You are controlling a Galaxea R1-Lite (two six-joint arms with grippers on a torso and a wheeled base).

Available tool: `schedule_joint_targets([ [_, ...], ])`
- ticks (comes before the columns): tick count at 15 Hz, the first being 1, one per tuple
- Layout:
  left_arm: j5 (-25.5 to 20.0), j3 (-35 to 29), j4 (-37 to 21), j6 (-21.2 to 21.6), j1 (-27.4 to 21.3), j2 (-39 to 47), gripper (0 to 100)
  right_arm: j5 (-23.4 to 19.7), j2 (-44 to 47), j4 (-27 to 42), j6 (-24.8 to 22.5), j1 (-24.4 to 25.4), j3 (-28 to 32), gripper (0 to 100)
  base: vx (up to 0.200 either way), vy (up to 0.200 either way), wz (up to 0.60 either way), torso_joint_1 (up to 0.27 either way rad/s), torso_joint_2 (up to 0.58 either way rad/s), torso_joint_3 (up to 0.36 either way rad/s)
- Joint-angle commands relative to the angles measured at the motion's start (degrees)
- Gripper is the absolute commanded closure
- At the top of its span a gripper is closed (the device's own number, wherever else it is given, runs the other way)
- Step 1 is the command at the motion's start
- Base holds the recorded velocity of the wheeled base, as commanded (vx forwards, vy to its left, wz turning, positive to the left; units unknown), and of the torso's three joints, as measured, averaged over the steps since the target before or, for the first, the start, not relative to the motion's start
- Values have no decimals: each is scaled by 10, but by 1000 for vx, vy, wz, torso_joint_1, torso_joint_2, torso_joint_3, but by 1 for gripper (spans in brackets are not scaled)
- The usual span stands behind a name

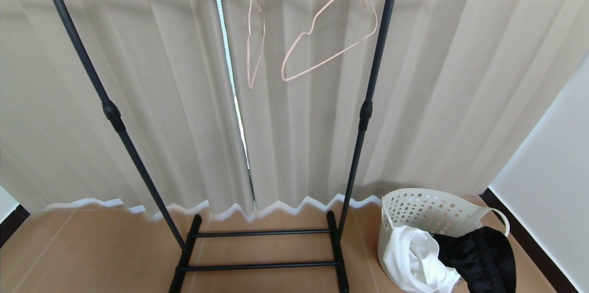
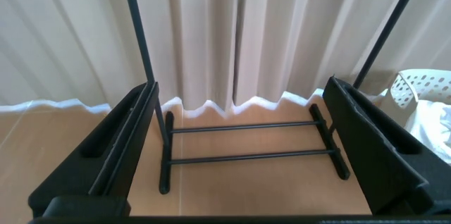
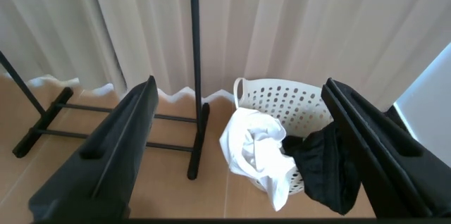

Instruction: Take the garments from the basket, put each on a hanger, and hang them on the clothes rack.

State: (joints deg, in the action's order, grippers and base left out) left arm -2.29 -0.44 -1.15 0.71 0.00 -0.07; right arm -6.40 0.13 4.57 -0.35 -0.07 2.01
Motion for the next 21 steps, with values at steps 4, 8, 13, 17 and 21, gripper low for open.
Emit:
schedule_joint_targets([
  [4,0,0,0,0,0,1,0,0,0,0,0,0,0,0,0,0,0,-60,458,395],
  [8,-1,0,-1,0,0,1,0,0,0,0,-2,0,0,0,0,-150,0,-23,388,371],
  [13,0,0,0,0,0,1,0,0,0,-1,0,0,0,0,120,-80,-240,3,63,65],
  [17,1,0,0,-1,0,1,0,0,0,0,0,0,0,0,0,0,-600,1,10,5],
  [21,3,0,0,-2,0,1,0,0,0,0,0,0,0,0,0,0,-600,4,0,2],
])
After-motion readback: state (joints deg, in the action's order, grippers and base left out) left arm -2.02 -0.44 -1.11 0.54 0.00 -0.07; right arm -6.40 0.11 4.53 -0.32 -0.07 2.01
